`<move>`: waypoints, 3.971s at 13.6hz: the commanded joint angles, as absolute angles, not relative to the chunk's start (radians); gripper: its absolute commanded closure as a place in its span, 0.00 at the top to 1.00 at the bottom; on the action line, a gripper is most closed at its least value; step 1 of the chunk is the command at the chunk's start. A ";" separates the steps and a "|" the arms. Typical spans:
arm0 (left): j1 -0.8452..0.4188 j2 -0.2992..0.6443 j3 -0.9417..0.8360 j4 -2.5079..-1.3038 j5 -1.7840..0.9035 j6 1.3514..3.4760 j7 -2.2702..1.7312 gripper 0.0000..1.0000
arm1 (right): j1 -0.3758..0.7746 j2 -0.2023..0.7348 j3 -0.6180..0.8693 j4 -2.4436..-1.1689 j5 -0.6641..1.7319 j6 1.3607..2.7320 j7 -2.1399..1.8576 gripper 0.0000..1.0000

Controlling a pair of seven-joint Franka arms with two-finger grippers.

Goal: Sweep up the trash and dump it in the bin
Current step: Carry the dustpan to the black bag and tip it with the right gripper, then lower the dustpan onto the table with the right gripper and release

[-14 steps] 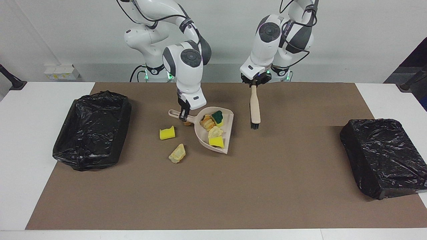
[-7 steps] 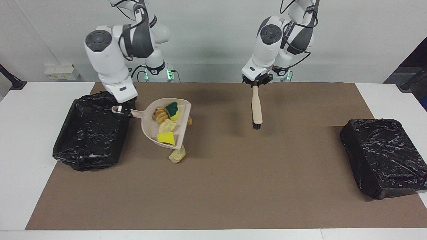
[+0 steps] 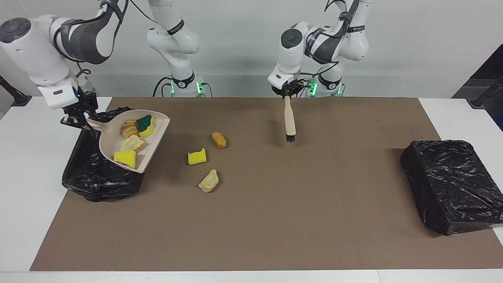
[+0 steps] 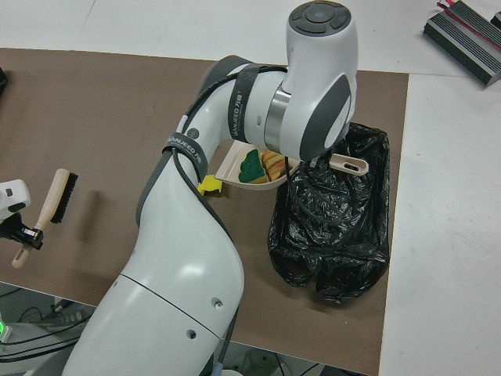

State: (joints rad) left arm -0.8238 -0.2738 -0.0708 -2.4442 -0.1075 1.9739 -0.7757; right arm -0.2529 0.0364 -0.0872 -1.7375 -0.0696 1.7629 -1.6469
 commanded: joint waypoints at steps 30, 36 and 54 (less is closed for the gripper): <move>-0.700 -0.233 -0.049 -2.266 -0.118 1.925 -0.672 1.00 | -0.092 -0.090 0.047 -1.678 -0.314 1.678 -1.274 0.00; -0.404 -0.166 -0.048 -1.987 -0.045 1.889 -0.251 1.00 | 0.168 0.047 0.052 -1.675 -0.157 1.718 -0.425 0.00; -0.137 -0.106 -0.041 -1.632 0.051 1.611 0.083 1.00 | 0.669 0.550 0.049 -1.428 0.075 1.994 0.718 0.00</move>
State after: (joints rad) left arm -0.1645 -0.1150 -0.0352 -1.6513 0.0466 1.6324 0.0636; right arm 0.6749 0.4847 0.0522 -1.5256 0.0674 2.0063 0.6983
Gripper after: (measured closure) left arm 0.000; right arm 0.674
